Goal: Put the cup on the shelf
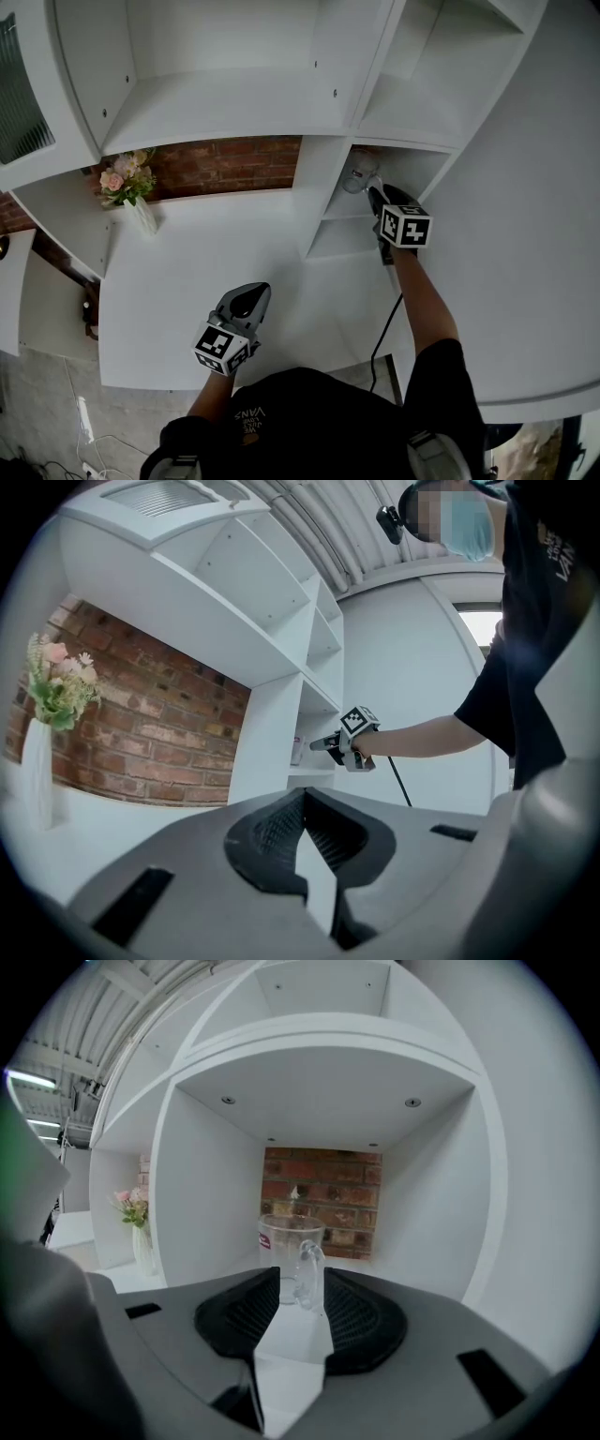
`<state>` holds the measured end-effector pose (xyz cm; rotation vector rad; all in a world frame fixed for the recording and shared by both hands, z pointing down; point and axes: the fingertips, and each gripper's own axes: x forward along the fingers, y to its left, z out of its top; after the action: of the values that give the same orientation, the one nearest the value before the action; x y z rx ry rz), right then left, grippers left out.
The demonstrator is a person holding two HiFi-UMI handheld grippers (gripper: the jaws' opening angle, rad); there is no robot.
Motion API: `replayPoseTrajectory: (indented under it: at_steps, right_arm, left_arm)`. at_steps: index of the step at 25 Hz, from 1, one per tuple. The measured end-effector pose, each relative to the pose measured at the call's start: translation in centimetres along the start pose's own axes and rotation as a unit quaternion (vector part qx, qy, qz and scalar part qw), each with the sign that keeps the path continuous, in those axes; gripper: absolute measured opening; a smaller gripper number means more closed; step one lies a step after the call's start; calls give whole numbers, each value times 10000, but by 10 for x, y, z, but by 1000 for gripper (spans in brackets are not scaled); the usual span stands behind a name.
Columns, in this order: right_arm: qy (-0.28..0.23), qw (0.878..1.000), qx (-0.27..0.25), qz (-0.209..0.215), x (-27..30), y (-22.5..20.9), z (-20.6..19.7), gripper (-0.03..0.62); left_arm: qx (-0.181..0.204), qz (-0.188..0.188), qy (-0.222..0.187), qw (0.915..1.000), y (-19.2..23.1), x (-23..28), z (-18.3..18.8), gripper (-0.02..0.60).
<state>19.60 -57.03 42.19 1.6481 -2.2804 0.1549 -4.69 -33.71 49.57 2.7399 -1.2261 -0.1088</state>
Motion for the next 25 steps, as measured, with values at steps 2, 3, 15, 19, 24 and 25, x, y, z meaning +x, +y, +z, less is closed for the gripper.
replayPoseTrajectory:
  at_steps: [2,3,15,19,24,25]
  right_arm:
    - [-84,10000,-1,50,-9,5,0,143]
    - [-119,9999,0,74,-13,7,-1,141]
    - [-461,9985,-93,293,-86,23,-28,2]
    - [-489,9979,-104,417,-113,34,-45,0]
    - [-522,9976,-121,446,-152,47,-71,0]
    - [-553,9974,-122,449,-160,49,-75,0]
  left_arm:
    - [18,-11,-40,10000,-4,0,3,8]
    - [30,-13,-52,10000,-6,0,5,8]
    - [91,-47,-90,9999,-43,2,12,8]
    - [95,-61,-111,9999,-56,1,13,8]
    - [55,-111,-83,9999,-73,0,11,8]
    - [52,-110,-90,9999,-76,0,11,8]
